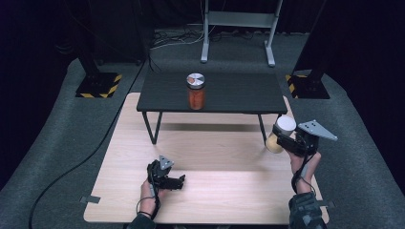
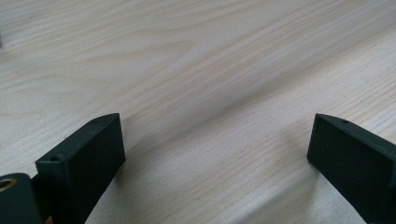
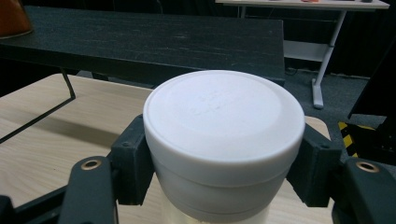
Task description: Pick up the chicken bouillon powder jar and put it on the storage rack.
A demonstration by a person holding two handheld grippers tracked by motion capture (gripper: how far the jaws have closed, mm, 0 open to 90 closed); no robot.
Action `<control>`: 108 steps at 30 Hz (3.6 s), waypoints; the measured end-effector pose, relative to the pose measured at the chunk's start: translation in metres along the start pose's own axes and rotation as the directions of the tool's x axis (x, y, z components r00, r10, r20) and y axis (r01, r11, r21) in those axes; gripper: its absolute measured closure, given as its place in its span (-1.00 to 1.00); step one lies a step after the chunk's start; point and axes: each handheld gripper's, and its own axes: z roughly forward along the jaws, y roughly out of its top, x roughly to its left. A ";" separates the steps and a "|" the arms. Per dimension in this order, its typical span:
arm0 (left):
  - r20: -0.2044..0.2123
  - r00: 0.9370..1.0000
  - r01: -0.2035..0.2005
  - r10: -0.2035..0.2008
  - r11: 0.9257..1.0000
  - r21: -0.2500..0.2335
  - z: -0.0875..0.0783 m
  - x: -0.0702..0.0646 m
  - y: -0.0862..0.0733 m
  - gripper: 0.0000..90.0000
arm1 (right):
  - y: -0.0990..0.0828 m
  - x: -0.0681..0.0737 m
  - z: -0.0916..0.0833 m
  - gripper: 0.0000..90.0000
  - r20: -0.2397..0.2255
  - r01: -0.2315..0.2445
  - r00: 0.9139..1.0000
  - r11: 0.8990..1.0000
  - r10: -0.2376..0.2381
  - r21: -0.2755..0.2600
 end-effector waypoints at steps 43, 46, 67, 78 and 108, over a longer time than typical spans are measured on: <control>0.002 1.000 -0.001 0.001 1.000 -0.001 0.000 0.000 0.000 -0.91 | 0.031 0.014 0.010 -0.27 -0.047 0.057 0.997 0.998 -0.058 -0.028; 0.002 1.000 -0.001 0.001 1.000 -0.001 0.000 0.000 0.000 -0.91 | 0.034 0.014 0.011 -0.27 -0.051 0.057 0.997 0.998 -0.058 -0.027; 0.002 1.000 -0.001 0.001 1.000 -0.001 0.000 0.000 0.000 -0.91 | 0.050 0.022 0.016 -0.27 -0.080 0.080 0.993 0.996 -0.083 -0.036; 0.002 1.000 -0.001 0.001 1.000 -0.001 0.000 0.000 0.000 -0.91 | 0.056 0.025 0.019 -0.27 -0.093 0.089 0.991 0.995 -0.092 -0.040; 0.002 1.000 -0.002 0.002 1.000 -0.001 0.000 0.000 0.000 -0.91 | 0.072 0.030 0.024 -0.27 -0.120 0.105 0.987 0.993 -0.110 -0.047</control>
